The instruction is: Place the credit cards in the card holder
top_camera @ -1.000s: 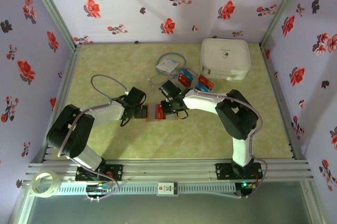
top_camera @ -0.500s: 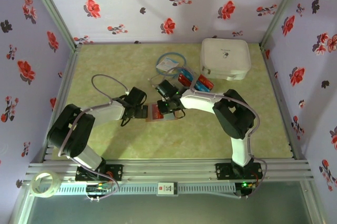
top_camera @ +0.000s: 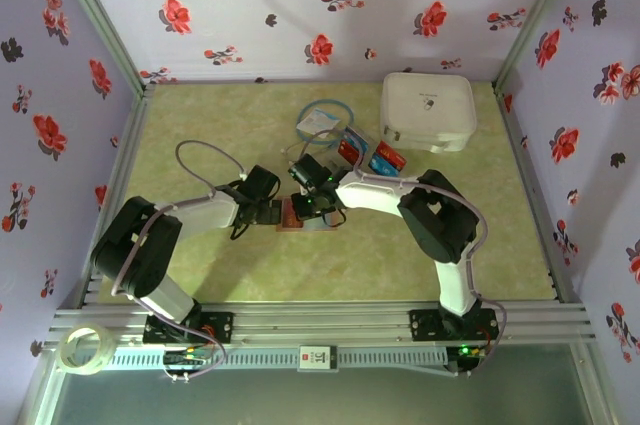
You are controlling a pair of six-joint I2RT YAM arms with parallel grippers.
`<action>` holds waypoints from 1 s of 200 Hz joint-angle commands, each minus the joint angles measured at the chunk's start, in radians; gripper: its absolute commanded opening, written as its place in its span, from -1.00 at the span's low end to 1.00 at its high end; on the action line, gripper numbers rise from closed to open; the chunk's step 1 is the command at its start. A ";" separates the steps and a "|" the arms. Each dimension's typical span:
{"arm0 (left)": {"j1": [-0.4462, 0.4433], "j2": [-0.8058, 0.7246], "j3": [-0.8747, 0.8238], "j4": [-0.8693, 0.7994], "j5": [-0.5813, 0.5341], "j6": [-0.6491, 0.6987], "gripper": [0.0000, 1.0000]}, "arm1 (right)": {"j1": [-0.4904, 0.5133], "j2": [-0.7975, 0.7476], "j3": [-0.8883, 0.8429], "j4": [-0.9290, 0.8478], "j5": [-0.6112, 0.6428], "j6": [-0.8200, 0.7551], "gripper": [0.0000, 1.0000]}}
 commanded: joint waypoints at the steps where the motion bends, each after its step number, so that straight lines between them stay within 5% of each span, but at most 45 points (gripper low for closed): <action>1: -0.019 0.063 -0.006 0.039 0.036 0.003 0.99 | 0.007 -0.010 0.011 0.013 -0.013 0.009 -0.82; 64: -0.005 0.004 -0.017 0.015 0.029 0.006 0.99 | -0.058 -0.130 -0.072 0.019 0.039 -0.001 -0.81; 200: 0.013 0.034 -0.024 0.032 0.024 0.019 0.99 | -0.063 -0.024 -0.034 0.096 -0.051 0.040 -0.87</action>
